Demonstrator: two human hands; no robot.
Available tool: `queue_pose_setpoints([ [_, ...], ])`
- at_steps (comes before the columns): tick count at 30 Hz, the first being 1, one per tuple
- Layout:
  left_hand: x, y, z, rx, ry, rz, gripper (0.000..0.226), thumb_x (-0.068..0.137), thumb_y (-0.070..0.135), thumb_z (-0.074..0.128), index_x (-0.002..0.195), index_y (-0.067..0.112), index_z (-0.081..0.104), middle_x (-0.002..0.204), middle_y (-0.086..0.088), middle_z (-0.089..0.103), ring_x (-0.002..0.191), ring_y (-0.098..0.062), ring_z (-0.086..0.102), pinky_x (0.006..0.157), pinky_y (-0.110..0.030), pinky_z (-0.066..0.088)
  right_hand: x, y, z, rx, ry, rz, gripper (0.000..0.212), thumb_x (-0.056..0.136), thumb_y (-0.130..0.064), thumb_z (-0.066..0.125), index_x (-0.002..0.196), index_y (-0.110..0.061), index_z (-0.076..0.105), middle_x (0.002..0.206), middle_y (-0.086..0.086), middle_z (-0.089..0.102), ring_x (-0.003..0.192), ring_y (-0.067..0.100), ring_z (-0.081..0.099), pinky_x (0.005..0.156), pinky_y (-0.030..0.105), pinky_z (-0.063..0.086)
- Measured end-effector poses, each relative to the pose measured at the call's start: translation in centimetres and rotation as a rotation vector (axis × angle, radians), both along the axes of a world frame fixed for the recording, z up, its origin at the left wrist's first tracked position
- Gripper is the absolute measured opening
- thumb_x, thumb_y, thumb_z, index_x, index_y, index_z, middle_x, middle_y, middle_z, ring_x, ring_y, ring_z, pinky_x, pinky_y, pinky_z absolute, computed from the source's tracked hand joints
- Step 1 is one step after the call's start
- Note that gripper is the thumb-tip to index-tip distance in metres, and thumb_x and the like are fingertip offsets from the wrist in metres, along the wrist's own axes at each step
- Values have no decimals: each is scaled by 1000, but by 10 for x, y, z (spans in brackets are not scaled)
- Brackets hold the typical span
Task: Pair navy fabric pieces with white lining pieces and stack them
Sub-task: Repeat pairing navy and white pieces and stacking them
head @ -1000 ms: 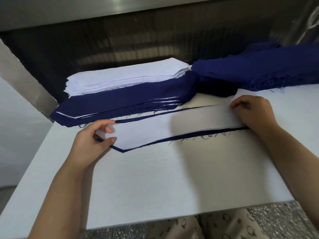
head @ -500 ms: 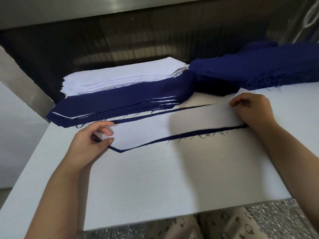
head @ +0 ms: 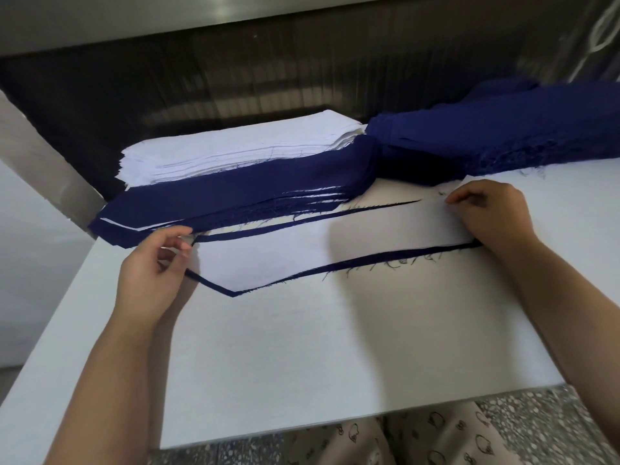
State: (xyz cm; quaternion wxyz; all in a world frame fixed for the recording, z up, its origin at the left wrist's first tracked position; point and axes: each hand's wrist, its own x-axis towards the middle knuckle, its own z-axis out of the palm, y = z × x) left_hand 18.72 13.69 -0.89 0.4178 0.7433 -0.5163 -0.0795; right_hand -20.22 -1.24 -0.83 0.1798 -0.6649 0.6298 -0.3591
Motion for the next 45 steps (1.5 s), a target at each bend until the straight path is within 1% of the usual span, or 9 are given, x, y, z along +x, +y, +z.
queue_pose_setpoints([
  [4,2,0,-2,23,-24,47,31,89,-2,58,110,21,63,92,7,59,78,-5,53,67,-3,40,-2,-1,2,-57,33,-48,29,85,1,46,86,-15,69,107,9,61,103,30,48,90,35,40],
  [7,3,-1,-3,36,-28,60,31,88,0,62,111,21,63,94,5,60,81,-10,52,69,-8,40,-3,-2,1,-97,123,-104,27,86,-1,48,87,-15,71,118,5,56,118,33,34,97,27,22],
  [12,3,1,-5,41,-32,26,25,87,1,64,104,20,65,87,6,67,82,-5,58,68,-1,38,-1,-2,1,-83,194,-78,25,89,-4,51,89,-17,72,119,5,55,115,35,35,96,34,23],
  [17,2,1,-4,49,-15,51,20,89,6,62,102,20,66,85,10,67,83,3,58,79,-21,41,2,-2,-1,13,158,54,26,87,-3,51,80,-23,66,108,10,63,104,36,50,97,48,38],
  [24,1,0,-4,24,-25,47,19,89,5,62,98,21,67,84,15,63,77,15,54,69,2,36,2,-2,-5,-20,152,71,23,85,-1,52,82,-18,68,104,8,62,99,35,52,93,49,41],
  [29,-2,-2,-5,-23,-60,39,25,89,2,60,96,25,66,89,17,59,80,12,51,67,2,37,10,-12,9,-261,102,58,23,84,-1,55,100,-9,69,109,10,60,101,28,51,85,21,35],
  [33,-1,-3,-5,-33,-74,13,28,89,0,59,97,26,65,91,11,59,81,10,51,68,0,37,21,-26,30,-434,54,188,26,82,10,48,96,-1,67,98,15,59,89,17,52,79,6,37],
  [39,-3,-2,-5,-37,-72,6,28,89,0,59,95,27,65,91,18,59,81,10,52,67,1,37,33,-61,41,-241,384,106,34,93,-19,54,125,-10,56,127,16,52,115,37,41,95,41,33],
  [45,-4,-3,-5,-35,-65,5,24,89,1,60,96,23,67,90,16,59,77,8,51,66,0,37,34,-67,54,-234,555,155,30,96,-19,48,120,-5,60,124,19,54,111,38,44,93,44,37],
])
